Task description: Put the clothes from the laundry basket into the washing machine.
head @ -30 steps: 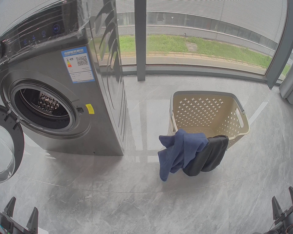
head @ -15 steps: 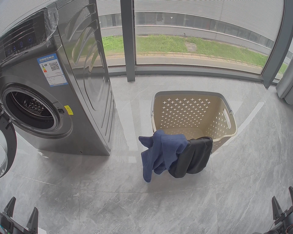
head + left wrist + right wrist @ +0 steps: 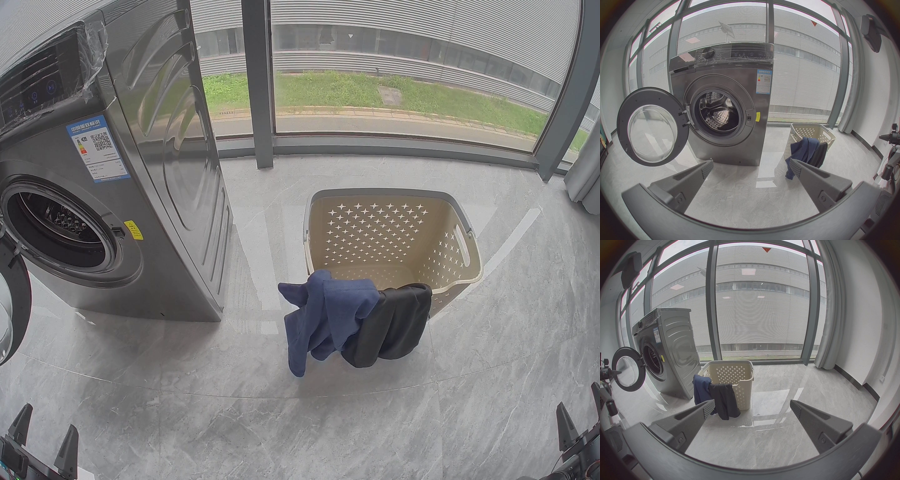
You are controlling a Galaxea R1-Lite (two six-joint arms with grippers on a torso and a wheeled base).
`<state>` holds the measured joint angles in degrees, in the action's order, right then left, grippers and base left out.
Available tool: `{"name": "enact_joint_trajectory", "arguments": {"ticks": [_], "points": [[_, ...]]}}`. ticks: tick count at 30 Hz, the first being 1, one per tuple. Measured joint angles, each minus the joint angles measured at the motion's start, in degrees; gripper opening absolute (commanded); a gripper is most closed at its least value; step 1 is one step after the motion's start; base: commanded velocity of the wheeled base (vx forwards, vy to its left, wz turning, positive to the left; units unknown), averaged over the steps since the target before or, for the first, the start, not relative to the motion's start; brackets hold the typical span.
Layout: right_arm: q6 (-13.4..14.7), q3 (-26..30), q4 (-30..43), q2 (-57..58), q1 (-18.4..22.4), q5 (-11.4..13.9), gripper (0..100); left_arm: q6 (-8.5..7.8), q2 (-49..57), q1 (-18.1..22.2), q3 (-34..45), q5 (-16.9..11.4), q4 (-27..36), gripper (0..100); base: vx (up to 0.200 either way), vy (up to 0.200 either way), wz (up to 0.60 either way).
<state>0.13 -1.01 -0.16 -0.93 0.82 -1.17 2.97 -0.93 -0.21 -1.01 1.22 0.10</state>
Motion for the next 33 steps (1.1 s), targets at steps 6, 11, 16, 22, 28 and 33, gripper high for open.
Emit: {"name": "enact_joint_trajectory", "arguments": {"ticks": [6,11,16,22,28,33], "points": [[0.00,0.00,0.00,0.00,-0.02,0.00,100,-0.16,0.00,0.02,0.00,0.00,0.00,100,0.067,0.000,0.00],[0.02,0.00,0.02,0.00,-0.02,-0.02,100,-0.02,0.00,0.02,0.00,-0.02,0.00,100,0.160,0.000,0.00],[0.00,0.00,0.00,0.00,-0.05,-0.02,100,0.00,0.00,0.05,0.00,-0.02,-0.02,100,0.000,0.000,0.00],[0.00,0.00,0.00,0.00,-0.02,0.00,100,-0.13,0.00,0.02,0.00,-0.02,0.00,100,0.000,-0.033,0.00],[-0.02,0.00,0.02,0.00,-0.02,-0.02,100,-0.22,0.00,0.02,0.00,-0.02,0.01,100,0.000,-0.200,0.00],[0.00,0.00,0.00,0.00,0.00,0.02,100,-0.20,0.00,0.00,0.00,-0.02,0.00,100,0.000,-0.200,0.00]]}}
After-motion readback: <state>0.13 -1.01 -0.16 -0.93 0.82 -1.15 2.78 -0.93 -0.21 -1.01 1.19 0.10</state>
